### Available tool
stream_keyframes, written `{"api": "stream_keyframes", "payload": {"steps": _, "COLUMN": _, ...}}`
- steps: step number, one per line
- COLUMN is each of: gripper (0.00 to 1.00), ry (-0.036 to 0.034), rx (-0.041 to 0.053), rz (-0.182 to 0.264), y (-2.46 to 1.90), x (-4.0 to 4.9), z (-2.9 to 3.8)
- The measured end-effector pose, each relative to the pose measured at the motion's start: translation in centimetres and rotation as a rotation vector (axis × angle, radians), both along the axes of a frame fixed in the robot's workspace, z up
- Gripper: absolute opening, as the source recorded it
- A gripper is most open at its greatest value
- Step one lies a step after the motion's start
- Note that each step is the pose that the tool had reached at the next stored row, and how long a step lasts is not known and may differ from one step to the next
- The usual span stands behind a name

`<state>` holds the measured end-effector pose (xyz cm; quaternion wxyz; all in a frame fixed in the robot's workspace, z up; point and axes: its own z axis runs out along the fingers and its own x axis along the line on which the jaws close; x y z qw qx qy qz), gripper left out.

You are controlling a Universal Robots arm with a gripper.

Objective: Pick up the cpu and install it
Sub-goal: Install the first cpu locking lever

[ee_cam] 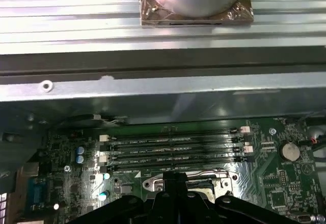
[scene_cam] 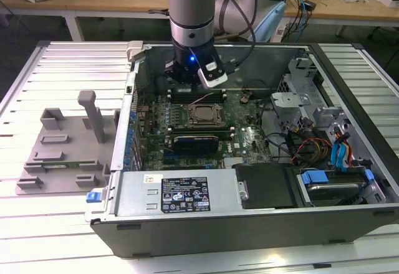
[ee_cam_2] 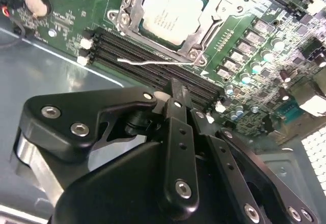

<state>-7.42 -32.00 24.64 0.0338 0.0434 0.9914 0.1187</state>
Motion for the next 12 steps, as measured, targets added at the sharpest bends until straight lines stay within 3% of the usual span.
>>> {"api": "stream_keyframes", "payload": {"steps": 4, "gripper": 0.11, "ry": 0.0, "rx": -0.0006, "rz": -0.09, "y": 0.0, "x": 0.37, "z": -0.72}}
{"api": "stream_keyframes", "payload": {"steps": 12, "gripper": 0.11, "ry": 0.0003, "rx": -0.0008, "rz": -0.114, "y": 0.02, "x": 0.91, "z": -1.12}}
